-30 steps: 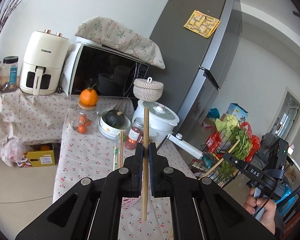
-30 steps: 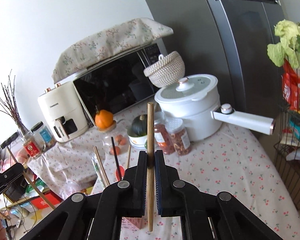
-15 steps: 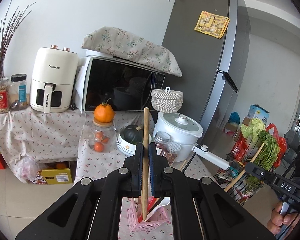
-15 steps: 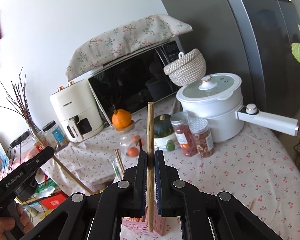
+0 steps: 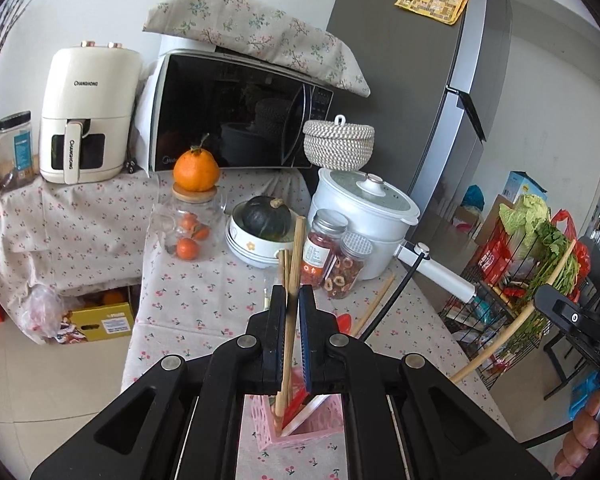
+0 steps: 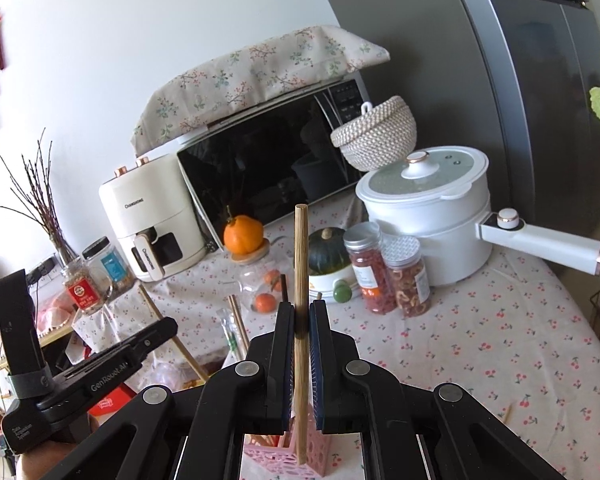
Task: Organize utensils
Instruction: 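Carry both wooden chopsticks into the pink basket and open both tools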
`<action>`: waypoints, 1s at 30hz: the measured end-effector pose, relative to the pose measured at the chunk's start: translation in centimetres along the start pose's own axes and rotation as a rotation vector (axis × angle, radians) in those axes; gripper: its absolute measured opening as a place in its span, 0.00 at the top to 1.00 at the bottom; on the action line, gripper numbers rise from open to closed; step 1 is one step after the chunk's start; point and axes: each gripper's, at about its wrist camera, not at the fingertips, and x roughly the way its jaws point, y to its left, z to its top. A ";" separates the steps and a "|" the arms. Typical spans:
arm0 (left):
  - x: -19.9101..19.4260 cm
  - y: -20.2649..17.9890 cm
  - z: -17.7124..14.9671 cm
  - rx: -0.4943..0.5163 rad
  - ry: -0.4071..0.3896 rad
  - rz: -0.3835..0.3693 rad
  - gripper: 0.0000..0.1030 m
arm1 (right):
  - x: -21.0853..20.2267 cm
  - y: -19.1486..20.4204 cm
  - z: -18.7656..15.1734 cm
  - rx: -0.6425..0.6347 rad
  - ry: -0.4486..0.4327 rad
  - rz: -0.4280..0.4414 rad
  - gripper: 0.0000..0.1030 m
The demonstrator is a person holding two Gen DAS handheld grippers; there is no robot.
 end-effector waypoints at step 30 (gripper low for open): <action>-2.2 3.4 -5.1 -0.081 0.186 0.090 0.00 | 4.4 1.4 -1.1 -0.008 0.003 0.007 0.90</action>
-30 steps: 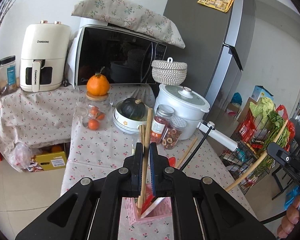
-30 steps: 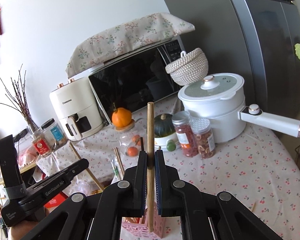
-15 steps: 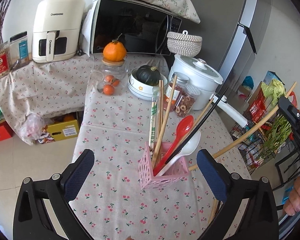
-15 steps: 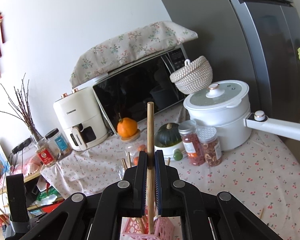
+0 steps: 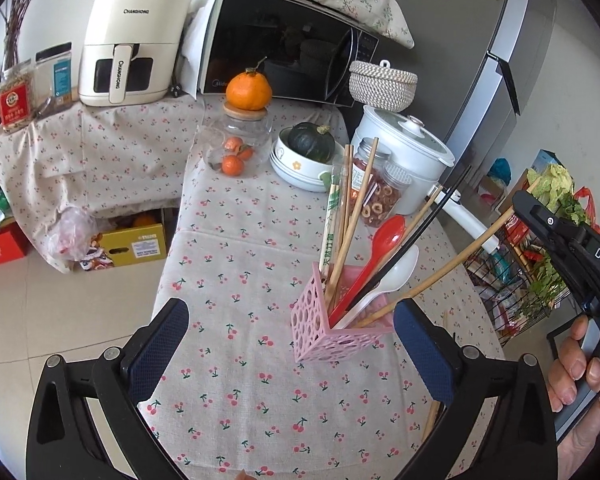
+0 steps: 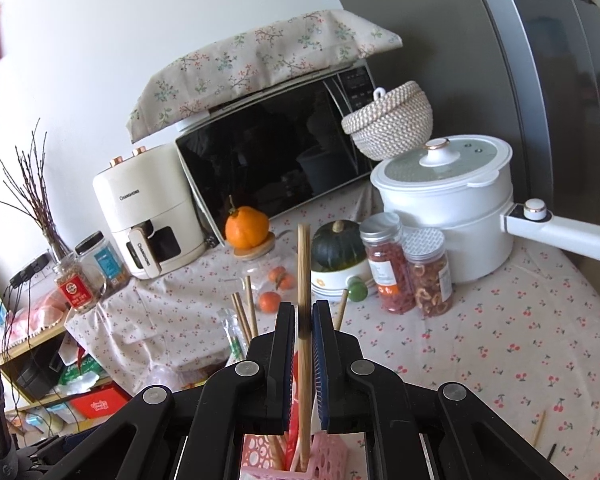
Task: Organize utensils
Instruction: 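Carry both wooden chopsticks into the pink basket and open both tools, then lower the left tool onto the last wooden chopstick and close it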
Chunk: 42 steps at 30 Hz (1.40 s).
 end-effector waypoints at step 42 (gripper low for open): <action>8.4 -17.1 -8.0 0.372 0.336 0.005 0.00 | -4.7 -19.5 -7.8 0.137 0.549 -0.538 0.00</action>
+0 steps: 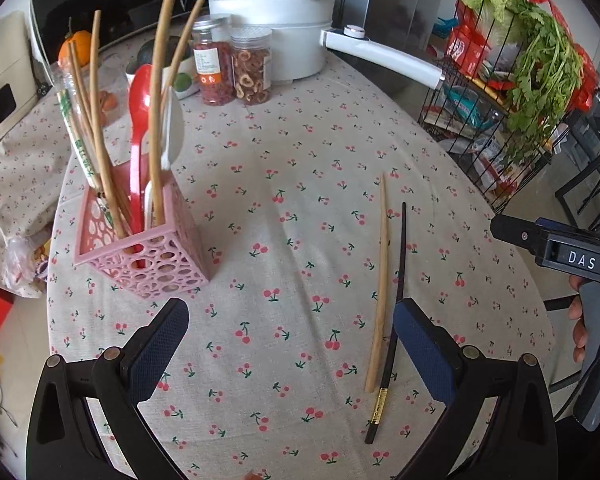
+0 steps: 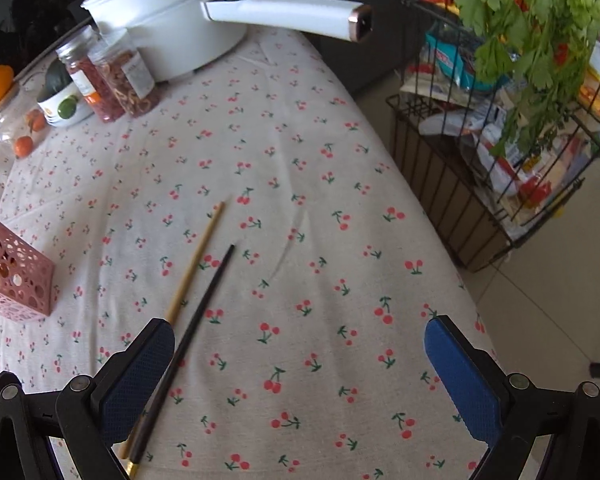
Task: Organize utensils
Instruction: 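Lower the left tool onto the last wooden chopstick and close it, then lift the wooden chopstick with the left tool while the right tool grasps the black chopstick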
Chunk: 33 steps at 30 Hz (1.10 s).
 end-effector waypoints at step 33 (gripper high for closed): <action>9.4 -5.8 5.9 0.117 0.120 -0.049 0.95 | 7.4 -1.7 0.3 -0.054 0.248 -0.079 0.00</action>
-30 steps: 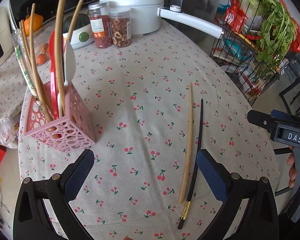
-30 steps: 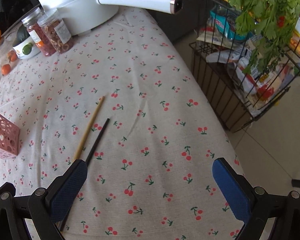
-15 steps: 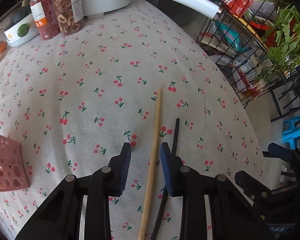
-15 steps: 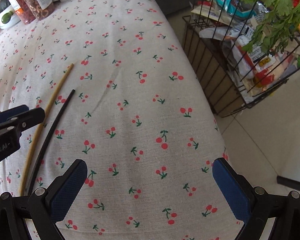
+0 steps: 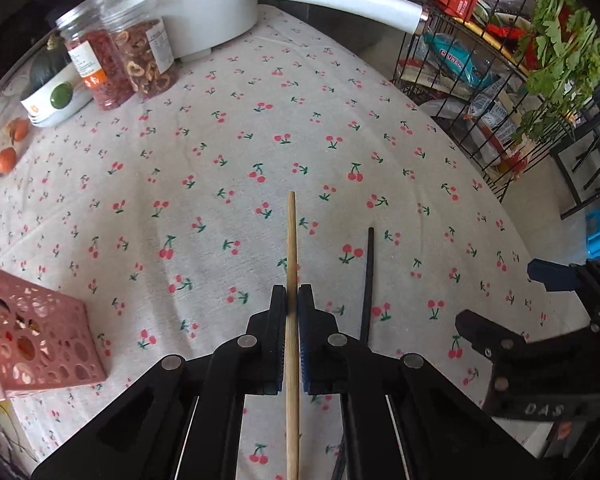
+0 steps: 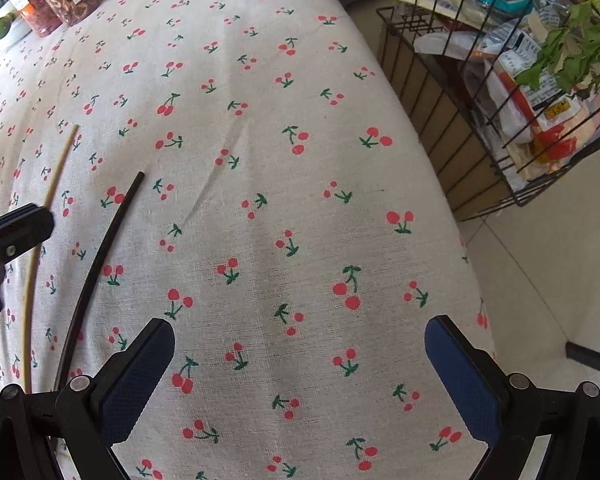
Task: Organize utensils
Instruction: 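Lift the wooden chopstick with the left tool while the right tool grasps the black chopstick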
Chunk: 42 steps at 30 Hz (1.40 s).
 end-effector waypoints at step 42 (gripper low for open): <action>-14.7 13.3 -12.5 -0.218 -0.211 -0.146 0.95 | 0.1 13.6 -1.7 -0.101 -0.064 0.010 0.29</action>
